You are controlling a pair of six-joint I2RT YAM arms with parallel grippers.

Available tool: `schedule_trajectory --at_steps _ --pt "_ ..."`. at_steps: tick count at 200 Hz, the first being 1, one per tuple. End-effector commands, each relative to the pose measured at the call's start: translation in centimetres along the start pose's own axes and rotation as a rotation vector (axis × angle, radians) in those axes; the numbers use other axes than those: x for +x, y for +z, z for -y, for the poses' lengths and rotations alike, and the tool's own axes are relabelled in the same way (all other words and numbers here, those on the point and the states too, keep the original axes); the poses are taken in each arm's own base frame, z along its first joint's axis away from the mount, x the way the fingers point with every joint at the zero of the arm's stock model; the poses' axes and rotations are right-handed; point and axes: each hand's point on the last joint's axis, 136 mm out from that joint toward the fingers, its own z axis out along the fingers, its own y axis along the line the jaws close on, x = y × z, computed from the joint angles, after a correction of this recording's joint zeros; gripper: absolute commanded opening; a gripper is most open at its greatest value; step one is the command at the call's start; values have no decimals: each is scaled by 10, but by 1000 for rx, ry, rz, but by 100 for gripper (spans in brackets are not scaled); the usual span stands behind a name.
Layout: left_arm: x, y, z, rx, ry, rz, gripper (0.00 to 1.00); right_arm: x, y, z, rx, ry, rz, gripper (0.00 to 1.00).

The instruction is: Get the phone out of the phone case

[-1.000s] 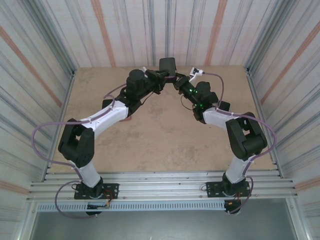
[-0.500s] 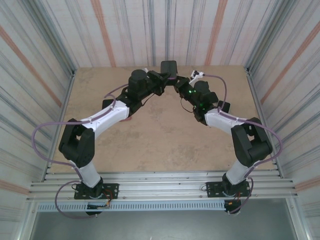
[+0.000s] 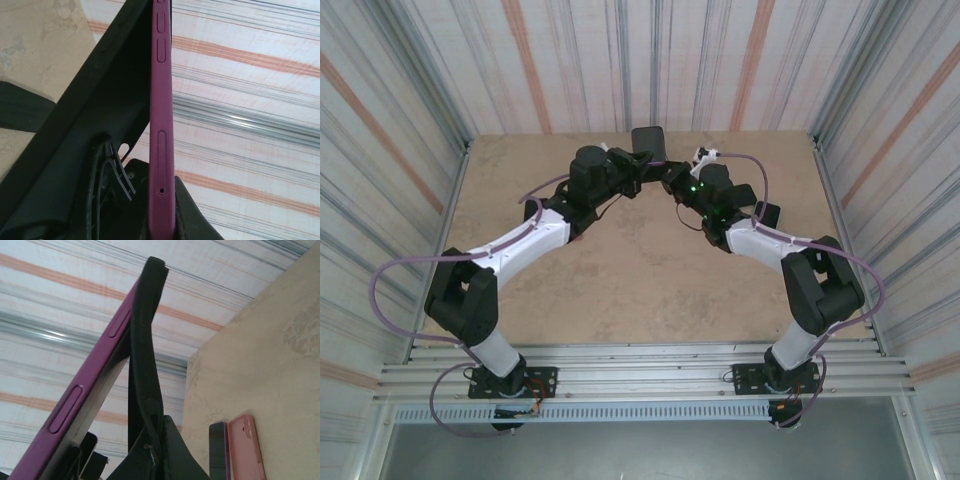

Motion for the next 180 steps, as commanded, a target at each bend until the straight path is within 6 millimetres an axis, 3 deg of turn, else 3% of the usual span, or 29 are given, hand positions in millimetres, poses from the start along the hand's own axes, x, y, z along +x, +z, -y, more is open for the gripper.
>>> schedule_trajectory --at_steps 1,67,108,130,180 --pt "15 -22 62 169 57 -36 0 -24 8 8 49 -54 114 0" --pt "47 -3 79 188 47 -139 0 -16 8 3 107 -154 176 0" --pt "49 -7 74 150 52 -137 0 -34 2 3 120 -156 266 0" --pt "33 -13 75 143 79 -127 0 -41 -2 6 115 -140 272 0" --pt "-12 -35 35 63 134 -66 0 -29 -15 41 188 -123 173 0"
